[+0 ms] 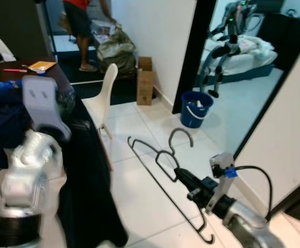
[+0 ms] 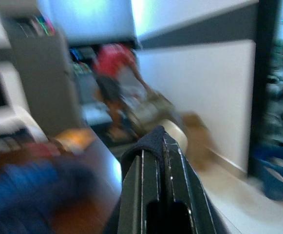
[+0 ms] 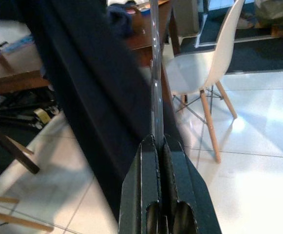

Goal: Hang hanger

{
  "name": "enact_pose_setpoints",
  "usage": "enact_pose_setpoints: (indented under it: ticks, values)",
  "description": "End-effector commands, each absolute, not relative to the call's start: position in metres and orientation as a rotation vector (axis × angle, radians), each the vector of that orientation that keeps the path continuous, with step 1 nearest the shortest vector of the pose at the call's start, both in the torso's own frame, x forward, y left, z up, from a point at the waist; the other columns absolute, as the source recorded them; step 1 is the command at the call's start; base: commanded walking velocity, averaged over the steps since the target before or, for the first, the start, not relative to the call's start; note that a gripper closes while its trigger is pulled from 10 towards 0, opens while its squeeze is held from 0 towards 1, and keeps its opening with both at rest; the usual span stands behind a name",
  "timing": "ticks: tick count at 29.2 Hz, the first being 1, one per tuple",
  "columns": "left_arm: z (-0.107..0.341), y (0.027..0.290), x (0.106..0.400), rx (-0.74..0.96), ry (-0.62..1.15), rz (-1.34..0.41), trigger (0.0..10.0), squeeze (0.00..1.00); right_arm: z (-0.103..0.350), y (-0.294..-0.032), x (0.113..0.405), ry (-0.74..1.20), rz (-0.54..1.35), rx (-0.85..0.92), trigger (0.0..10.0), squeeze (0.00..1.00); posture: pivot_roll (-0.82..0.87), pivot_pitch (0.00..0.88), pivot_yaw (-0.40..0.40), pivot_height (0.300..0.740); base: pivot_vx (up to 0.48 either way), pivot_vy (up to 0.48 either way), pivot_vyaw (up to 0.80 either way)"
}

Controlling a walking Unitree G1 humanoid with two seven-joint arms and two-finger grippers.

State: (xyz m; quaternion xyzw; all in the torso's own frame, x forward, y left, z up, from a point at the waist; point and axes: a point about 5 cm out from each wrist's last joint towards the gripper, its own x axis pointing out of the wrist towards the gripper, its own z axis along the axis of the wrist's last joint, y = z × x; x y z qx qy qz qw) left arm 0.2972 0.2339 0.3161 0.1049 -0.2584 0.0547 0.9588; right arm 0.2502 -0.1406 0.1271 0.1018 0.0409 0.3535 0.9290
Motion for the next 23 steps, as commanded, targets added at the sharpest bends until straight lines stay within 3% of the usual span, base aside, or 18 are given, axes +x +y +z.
enact_pose_setpoints:
  ticks: [1,7,23]
  values:
    - [0.338,0.225,0.291,0.258,-0.619,0.095,10.0,0.0,0.127,-0.149,0.248,0.08,0.703,0.197,10.0,0.0,0.06,0.0,-0.041,0.74,0.48,0.0,0.78]
    - [0.36,0.231,0.289,0.297,-0.675,0.125,10.0,0.0,0.127,-0.149,0.248,0.081,0.695,0.2,10.0,0.0,0.06,0.0,-0.04,0.74,0.48,0.0,0.78]
    - [0.427,0.269,0.29,0.427,-0.775,0.262,10.0,0.0,0.124,-0.152,0.252,0.102,0.637,0.232,10.0,0.0,0.05,0.0,-0.041,0.74,0.48,0.0,0.0]
